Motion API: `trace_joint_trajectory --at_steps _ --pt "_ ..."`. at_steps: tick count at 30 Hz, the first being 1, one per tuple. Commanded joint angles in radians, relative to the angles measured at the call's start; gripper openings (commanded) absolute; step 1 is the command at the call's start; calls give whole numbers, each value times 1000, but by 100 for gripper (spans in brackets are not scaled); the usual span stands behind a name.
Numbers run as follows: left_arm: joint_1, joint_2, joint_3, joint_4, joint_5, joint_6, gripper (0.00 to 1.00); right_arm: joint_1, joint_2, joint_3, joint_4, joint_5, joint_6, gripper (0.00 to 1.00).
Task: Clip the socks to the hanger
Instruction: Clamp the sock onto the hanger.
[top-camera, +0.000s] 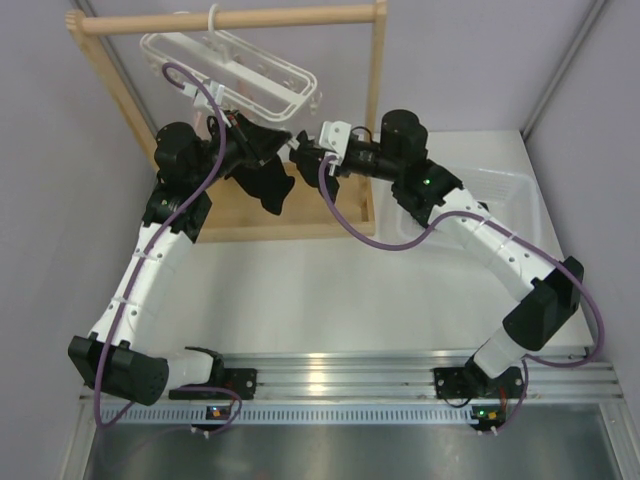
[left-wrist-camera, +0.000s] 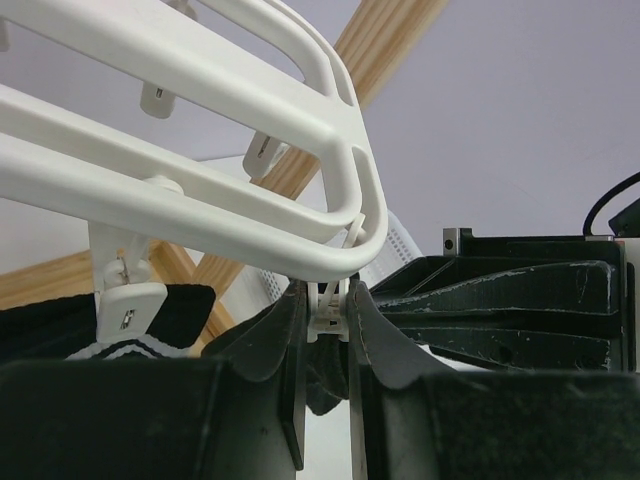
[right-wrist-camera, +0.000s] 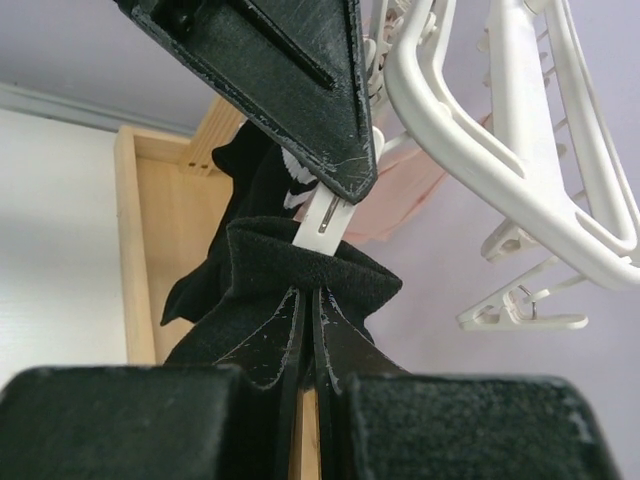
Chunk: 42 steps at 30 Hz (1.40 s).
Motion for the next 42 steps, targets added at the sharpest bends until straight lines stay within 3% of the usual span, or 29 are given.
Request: trace_joint_trajectory --at_steps 1,9,13,17,23,27,33,36,42 --pt "5 -27 15 -3 4 5 0 20 -17 30 97 15 -12 0" --pt "5 -24 22 -28 -2 5 2 23 -31 15 140 43 -13 0" --pt "5 -31 24 -20 -5 -4 28 28 -28 15 124 38 -33 0" --pt "5 -45 30 -12 -31 0 46 30 -24 12 112 37 -44 0" --pt "19 -70 36 -15 -48 0 57 30 -19 8 108 38 -47 0" --pt "31 -90 26 -21 -75 0 59 36 -16 18 94 32 -35 0" --pt "76 -107 23 -46 -100 -6 59 37 -34 -15 77 37 -32 26" --pt "110 -110 15 -44 -98 -29 59 39 -57 -50 74 64 -45 45" --pt "154 -111 7 -17 -92 -54 59 7 -109 -123 83 121 9 52"
